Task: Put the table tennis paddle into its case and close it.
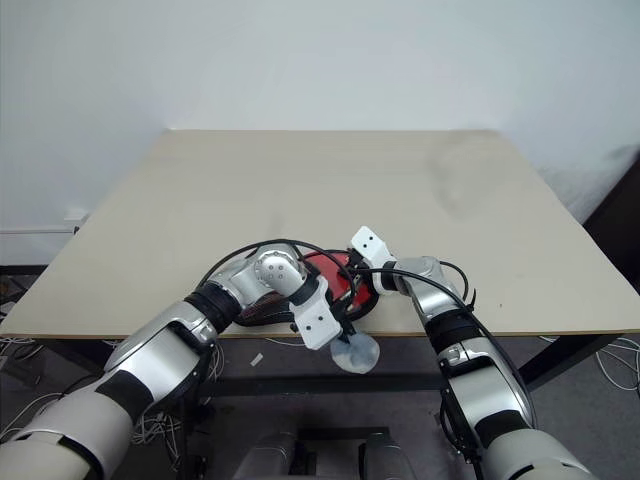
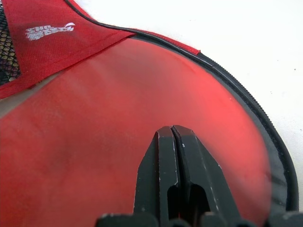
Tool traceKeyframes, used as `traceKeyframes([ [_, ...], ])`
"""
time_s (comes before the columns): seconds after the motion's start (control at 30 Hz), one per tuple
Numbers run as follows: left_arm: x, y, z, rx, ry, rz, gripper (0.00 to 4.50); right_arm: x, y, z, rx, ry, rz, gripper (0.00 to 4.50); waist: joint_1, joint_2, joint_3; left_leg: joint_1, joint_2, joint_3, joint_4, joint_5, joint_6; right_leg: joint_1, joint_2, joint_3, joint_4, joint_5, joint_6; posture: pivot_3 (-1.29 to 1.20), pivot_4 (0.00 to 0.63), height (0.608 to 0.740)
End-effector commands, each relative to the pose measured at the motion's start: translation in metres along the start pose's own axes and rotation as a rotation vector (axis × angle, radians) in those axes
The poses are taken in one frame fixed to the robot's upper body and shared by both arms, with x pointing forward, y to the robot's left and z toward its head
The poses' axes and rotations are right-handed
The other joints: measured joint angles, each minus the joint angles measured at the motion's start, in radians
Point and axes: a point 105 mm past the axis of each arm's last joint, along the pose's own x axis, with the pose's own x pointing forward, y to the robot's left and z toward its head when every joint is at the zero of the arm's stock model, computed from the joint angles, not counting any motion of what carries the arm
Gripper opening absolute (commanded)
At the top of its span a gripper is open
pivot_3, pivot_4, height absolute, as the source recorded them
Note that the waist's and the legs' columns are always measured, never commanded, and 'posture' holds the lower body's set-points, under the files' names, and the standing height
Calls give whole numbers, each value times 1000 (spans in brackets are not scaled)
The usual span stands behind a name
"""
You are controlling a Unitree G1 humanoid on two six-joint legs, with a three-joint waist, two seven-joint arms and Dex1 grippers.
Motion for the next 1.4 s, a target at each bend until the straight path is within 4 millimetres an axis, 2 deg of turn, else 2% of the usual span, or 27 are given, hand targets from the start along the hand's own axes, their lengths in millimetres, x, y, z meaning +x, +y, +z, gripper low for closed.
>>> traceKeyframes([
  [0.03, -27, 24, 7, -24, -22, 129, 14, 2, 1, -2, 1, 14, 2, 0, 0, 0, 0, 0, 0, 0, 0, 0, 0, 0, 0, 0, 0, 0, 0, 0, 0, 740],
  [0.23, -41, 13, 6, -123, -35, 137, 14, 0, -2, -3, -2, 20, -9, 0, -4, 0, 0, 0, 0, 0, -1, 0, 0, 0, 0, 0, 0, 0, 0, 0, 0, 740],
  [0.53, -55, -18, 14, -293, -66, 90, 14, 2, -1, -8, 13, 61, 21, 0, -7, 0, 0, 1, 0, 0, -2, 0, 0, 0, 0, 0, 0, 0, 0, 0, 0, 740],
  [1.17, -103, -95, -5, -659, 101, -14, 14, 5, -3, -15, 1, 89, -6, 0, -22, 0, 0, 2, 3, -1, -4, 0, 0, 0, 1, -2, 0, 0, 0, 0, 0, 740],
  [1.4, -112, -110, -8, -772, 105, -13, 14, 8, -2, -15, -8, 88, -7, 0, -43, 0, 0, 2, 4, -1, -5, 0, 0, -1, 3, -2, 0, -1, 0, 0, 0, 740],
])
